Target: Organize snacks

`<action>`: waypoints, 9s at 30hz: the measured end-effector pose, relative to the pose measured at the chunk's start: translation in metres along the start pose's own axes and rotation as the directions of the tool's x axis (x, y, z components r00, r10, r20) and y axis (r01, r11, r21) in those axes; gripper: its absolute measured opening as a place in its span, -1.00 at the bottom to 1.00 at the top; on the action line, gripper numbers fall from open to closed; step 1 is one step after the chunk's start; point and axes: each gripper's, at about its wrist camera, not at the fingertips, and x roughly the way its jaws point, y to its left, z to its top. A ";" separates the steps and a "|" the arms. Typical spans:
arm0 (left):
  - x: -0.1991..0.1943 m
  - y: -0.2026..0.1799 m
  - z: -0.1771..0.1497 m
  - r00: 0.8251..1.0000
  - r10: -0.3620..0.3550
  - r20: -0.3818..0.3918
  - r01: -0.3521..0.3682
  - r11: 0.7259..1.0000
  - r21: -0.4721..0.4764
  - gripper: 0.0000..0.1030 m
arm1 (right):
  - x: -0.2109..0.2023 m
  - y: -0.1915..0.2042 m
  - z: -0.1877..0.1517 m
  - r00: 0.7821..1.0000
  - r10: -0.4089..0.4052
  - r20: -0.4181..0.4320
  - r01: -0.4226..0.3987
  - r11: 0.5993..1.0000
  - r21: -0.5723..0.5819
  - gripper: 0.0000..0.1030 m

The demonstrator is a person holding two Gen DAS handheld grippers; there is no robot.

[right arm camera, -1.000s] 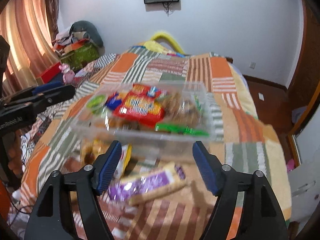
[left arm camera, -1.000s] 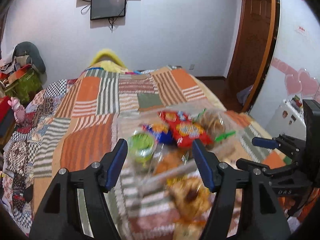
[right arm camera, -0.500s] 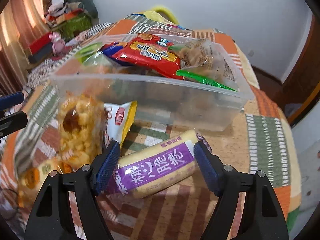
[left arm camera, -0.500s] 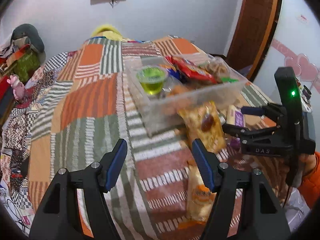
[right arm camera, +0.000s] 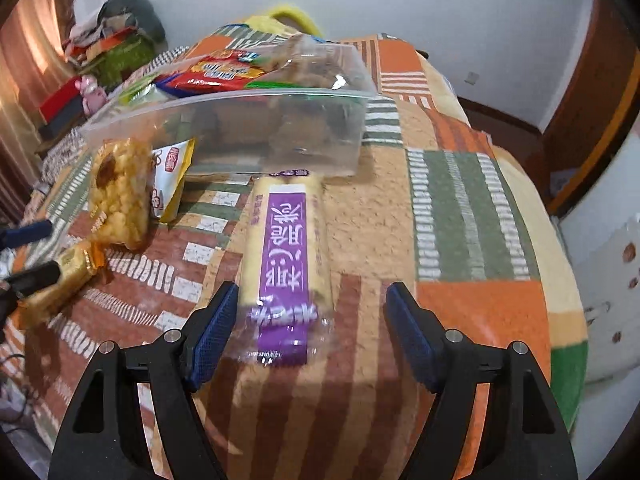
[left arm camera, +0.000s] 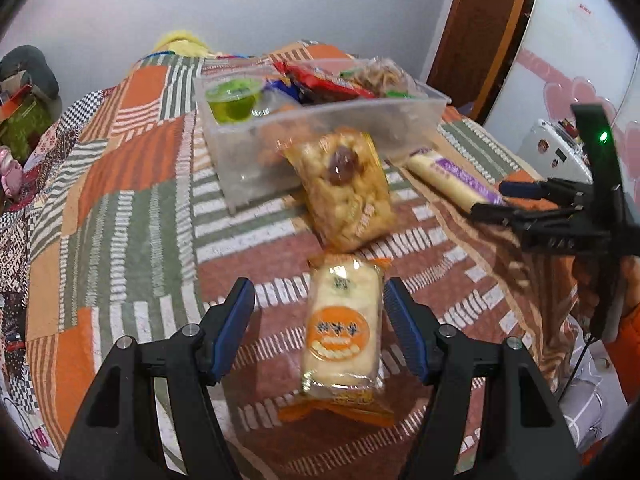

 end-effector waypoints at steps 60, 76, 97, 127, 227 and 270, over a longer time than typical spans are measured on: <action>0.018 0.018 0.178 0.951 0.079 0.300 -0.051 0.994 -0.100 -0.33 | 0.011 0.041 0.117 0.955 0.113 0.273 -0.117 0.993 -0.002 -0.18; 0.071 0.039 0.189 0.981 0.077 0.176 -0.047 0.985 -0.168 -0.20 | 0.040 0.042 0.133 0.971 0.115 0.210 -0.107 0.993 -0.049 -0.16; -0.012 0.021 0.136 0.966 0.133 0.223 -0.107 0.987 -0.122 0.29 | -0.017 0.042 0.092 0.964 0.143 0.224 -0.128 0.988 -0.082 0.02; 0.035 0.001 0.053 0.992 0.105 0.067 -0.099 0.991 -0.087 -0.09 | 0.009 0.054 0.047 0.982 0.165 0.089 -0.161 0.985 -0.055 0.02; -0.105 -0.016 0.126 0.891 0.106 0.441 -0.084 0.994 -0.069 0.07 | -0.095 0.015 0.082 0.902 0.155 0.404 -0.172 0.985 0.005 -0.30; -0.231 -0.075 0.071 0.733 0.165 0.659 -0.151 0.985 -0.080 1.00 | -0.212 0.046 0.020 0.739 0.073 0.669 -0.080 0.997 -0.020 1.00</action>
